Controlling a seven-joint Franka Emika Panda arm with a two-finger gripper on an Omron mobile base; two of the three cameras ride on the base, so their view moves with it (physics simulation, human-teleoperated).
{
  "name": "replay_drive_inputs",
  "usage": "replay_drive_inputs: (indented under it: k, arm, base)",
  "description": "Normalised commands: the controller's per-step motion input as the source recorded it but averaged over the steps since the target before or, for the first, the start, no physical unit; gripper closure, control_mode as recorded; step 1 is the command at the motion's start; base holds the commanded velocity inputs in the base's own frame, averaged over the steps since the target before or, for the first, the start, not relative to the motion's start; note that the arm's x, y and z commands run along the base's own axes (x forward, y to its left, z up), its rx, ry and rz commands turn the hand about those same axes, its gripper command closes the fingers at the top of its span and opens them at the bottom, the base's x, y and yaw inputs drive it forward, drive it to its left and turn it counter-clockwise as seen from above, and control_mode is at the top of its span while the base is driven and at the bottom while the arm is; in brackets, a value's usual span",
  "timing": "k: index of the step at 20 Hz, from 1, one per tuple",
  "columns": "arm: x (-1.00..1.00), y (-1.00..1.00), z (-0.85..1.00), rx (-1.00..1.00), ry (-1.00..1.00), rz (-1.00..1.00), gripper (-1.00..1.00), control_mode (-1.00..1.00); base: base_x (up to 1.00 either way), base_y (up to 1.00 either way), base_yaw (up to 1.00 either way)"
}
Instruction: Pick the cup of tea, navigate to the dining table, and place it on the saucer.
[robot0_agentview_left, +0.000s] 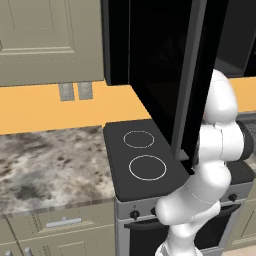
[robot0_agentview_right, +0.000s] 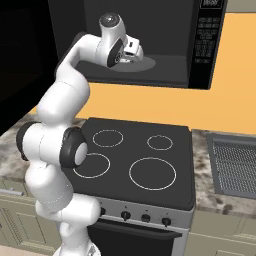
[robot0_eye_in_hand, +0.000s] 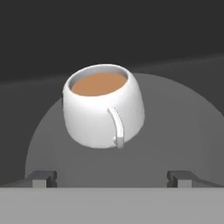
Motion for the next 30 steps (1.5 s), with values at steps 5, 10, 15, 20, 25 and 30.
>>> replay_drive_inputs:
  k: [5,10,15,20,25,30]
  arm:
    - [0.34,0.00,-0.05,0.02,0.00,0.03,-1.00,-1.00]
    - [0.24,-0.03,0.00,0.00,0.00,0.04,-1.00,-1.00]
    - [0.17,-0.04,0.00,0.00,0.00,0.04,-1.00,-1.00]
    - [0.03,-0.17,0.00,0.00,0.00,0.03,-1.00,-1.00]
    - [0.00,-0.08,0.00,0.01,0.00,0.02,-1.00,-1.00]
    - [0.00,-0.01,0.00,0.00,0.00,0.03,-1.00,-1.00]
  base:
    - [0.00,0.00,0.00]
    - [0.00,0.00,0.00]
    - [0.00,0.00,0.00]
    - [0.00,0.00,0.00]
    - [0.00,0.00,0.00]
    - [0.00,0.00,0.00]
